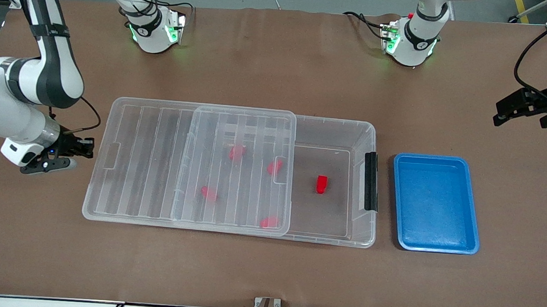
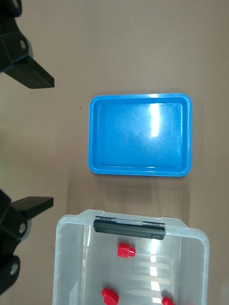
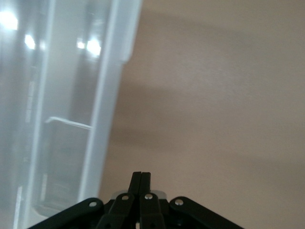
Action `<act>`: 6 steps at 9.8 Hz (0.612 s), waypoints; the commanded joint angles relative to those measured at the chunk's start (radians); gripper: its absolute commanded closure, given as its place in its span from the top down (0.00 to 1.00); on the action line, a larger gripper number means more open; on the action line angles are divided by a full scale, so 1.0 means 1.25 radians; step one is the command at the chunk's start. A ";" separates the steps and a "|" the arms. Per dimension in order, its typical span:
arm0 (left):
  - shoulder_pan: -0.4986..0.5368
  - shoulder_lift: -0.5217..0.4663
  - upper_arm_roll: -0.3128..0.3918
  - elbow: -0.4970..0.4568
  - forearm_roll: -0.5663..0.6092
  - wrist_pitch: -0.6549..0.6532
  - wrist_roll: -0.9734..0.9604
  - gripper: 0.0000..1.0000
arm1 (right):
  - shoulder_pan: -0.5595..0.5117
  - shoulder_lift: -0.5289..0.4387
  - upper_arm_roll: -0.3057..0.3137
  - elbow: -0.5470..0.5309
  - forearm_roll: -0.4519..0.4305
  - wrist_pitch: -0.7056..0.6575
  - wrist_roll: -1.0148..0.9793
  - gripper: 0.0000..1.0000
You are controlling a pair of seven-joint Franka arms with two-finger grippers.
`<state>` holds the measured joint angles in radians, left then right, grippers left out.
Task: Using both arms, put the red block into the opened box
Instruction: 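Slide the lid closed with the right gripper while the left gripper withdraws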
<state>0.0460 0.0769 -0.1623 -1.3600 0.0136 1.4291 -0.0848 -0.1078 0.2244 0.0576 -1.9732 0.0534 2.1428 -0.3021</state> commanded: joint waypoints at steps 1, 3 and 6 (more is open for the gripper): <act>-0.046 -0.086 0.040 -0.131 -0.026 0.002 0.020 1.00 | 0.010 -0.022 0.023 -0.028 0.049 0.012 -0.011 0.00; -0.051 -0.158 0.040 -0.217 -0.023 0.009 0.025 1.00 | 0.036 -0.022 0.024 -0.027 0.081 0.011 -0.003 0.00; -0.049 -0.174 0.032 -0.240 -0.017 0.020 0.040 1.00 | 0.137 -0.015 0.024 -0.021 0.094 0.014 0.125 0.00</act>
<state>-0.0110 -0.1332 -0.1297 -1.6032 0.0003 1.4294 -0.0580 0.0084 0.2238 0.0868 -1.9753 0.1441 2.1440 -0.2182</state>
